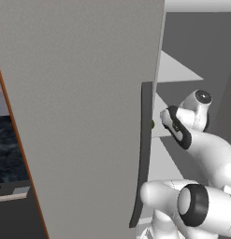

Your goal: Take the mushroom, lime, and carrot from the freezer and place them in the bowl on the counter.

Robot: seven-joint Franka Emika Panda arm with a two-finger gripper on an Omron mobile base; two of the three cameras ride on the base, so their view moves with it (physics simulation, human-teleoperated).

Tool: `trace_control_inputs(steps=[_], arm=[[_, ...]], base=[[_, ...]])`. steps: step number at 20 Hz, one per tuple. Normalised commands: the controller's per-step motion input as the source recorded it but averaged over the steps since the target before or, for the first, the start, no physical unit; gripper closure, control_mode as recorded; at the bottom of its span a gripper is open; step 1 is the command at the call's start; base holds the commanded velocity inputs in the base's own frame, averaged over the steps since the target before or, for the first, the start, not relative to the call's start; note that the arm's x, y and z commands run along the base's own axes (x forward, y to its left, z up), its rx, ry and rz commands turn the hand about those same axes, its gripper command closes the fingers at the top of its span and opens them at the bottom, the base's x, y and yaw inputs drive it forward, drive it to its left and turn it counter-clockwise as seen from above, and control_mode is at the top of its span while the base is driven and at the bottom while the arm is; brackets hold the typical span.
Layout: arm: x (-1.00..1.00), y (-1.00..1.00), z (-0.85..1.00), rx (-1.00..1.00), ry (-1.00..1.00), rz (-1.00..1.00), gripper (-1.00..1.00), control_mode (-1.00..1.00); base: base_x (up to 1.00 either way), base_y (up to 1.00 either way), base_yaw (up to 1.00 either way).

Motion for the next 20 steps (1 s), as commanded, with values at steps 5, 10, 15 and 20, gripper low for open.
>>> trace_control_inputs(steps=[5,10,15,20], arm=[[-0.5,0.32,0.22,0.0,0.0,0.09,1.0,-1.0],[-0.58,0.37,0.17,0.0,0.0,0.04,1.0,-1.0],[-0.69,0.06,0.24,0.0,0.0,0.02,1.0,-1.0],[-0.77,0.03,0.27,0.0,0.0,0.01,1.0,-1.0]], base=[[0.0,0.0,0.0],[0.0,0.0,0.0],[0.0,0.0,0.0],[0.0,0.0,0.0]])
